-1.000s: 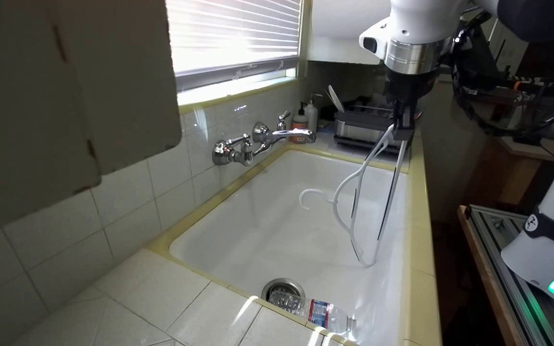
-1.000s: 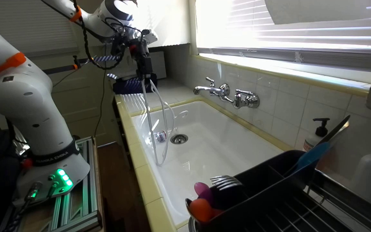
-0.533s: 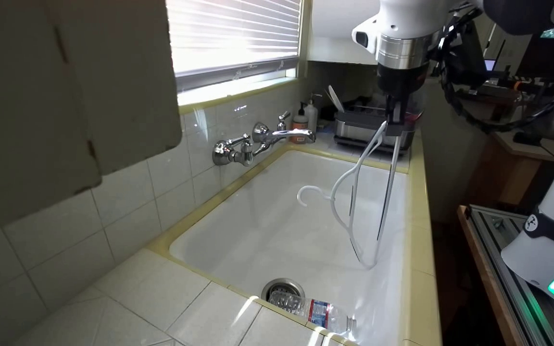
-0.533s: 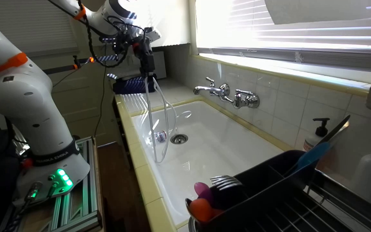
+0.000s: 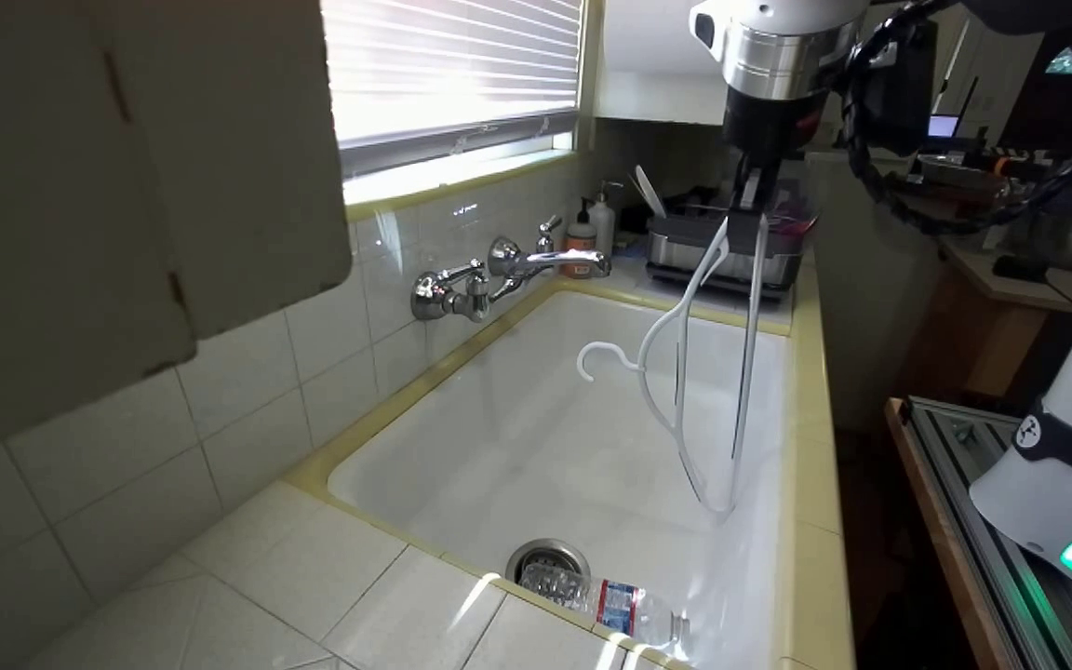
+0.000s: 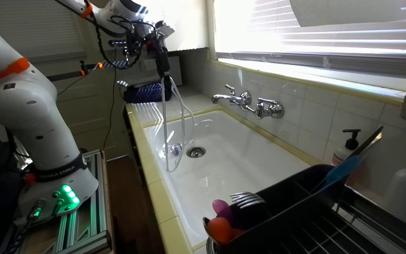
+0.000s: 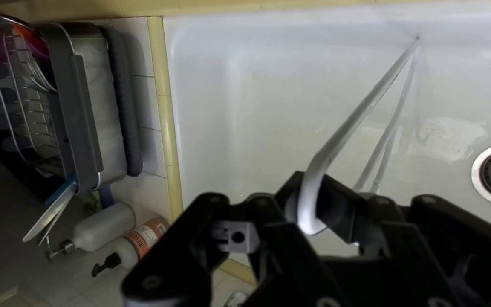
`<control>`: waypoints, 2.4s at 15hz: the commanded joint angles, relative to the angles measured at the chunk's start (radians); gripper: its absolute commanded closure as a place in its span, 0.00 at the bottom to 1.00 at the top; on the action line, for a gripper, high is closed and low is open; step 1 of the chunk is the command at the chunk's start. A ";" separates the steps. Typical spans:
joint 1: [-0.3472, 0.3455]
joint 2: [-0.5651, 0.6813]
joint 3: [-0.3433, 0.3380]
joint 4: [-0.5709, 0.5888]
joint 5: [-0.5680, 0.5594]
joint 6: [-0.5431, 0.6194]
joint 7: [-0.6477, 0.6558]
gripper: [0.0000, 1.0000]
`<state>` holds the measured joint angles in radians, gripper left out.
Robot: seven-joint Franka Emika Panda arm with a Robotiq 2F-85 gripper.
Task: Hang the hanger on the tap
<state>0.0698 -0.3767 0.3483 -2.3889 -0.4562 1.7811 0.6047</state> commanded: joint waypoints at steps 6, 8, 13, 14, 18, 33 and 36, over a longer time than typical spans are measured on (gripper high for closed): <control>0.008 -0.044 0.006 0.083 -0.041 -0.109 0.144 0.98; 0.006 -0.046 0.007 0.109 -0.045 -0.148 0.175 0.98; 0.009 -0.036 0.004 0.170 -0.046 -0.232 0.248 0.98; 0.010 -0.036 0.004 0.175 -0.043 -0.243 0.261 0.98; 0.013 -0.037 0.002 0.196 -0.039 -0.277 0.311 0.98; 0.011 0.014 -0.002 0.356 -0.051 -0.387 0.372 0.98; 0.011 0.017 -0.009 0.370 -0.047 -0.415 0.382 0.98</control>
<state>0.0705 -0.3785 0.3479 -2.0505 -0.4878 1.4175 0.9628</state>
